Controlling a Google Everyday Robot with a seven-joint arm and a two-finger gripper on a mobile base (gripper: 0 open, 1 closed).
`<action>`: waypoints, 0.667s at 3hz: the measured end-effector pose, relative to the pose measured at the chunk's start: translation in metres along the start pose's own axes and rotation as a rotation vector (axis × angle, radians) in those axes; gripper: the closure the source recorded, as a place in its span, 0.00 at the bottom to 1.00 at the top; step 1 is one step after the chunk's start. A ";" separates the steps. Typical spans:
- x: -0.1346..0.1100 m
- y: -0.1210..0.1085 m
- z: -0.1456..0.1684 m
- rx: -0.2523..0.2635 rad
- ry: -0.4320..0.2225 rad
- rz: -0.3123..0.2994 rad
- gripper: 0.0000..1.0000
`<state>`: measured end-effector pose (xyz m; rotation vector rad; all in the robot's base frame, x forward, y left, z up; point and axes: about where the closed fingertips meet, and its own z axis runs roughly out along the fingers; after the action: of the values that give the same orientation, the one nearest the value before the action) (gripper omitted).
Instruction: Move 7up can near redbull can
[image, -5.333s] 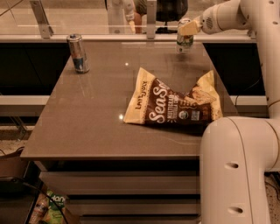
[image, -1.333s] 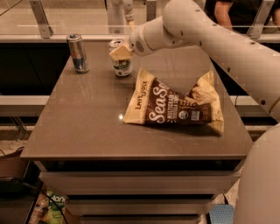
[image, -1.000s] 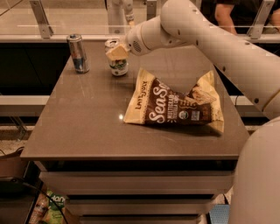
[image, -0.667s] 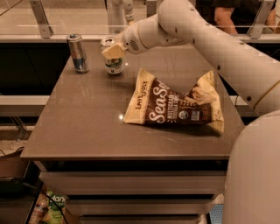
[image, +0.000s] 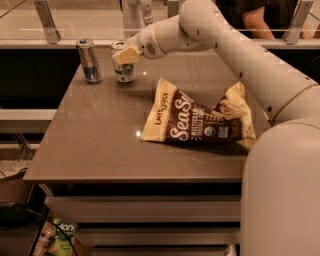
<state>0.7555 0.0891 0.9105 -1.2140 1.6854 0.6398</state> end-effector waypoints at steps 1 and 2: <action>0.007 -0.007 0.007 -0.015 -0.016 0.061 1.00; 0.015 -0.013 0.016 -0.026 -0.008 0.112 1.00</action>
Offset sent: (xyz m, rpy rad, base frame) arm 0.0289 -0.0039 -0.0288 0.0669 0.1559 -0.0521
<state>0.7728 0.0906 0.8910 -1.1398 1.7530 0.7355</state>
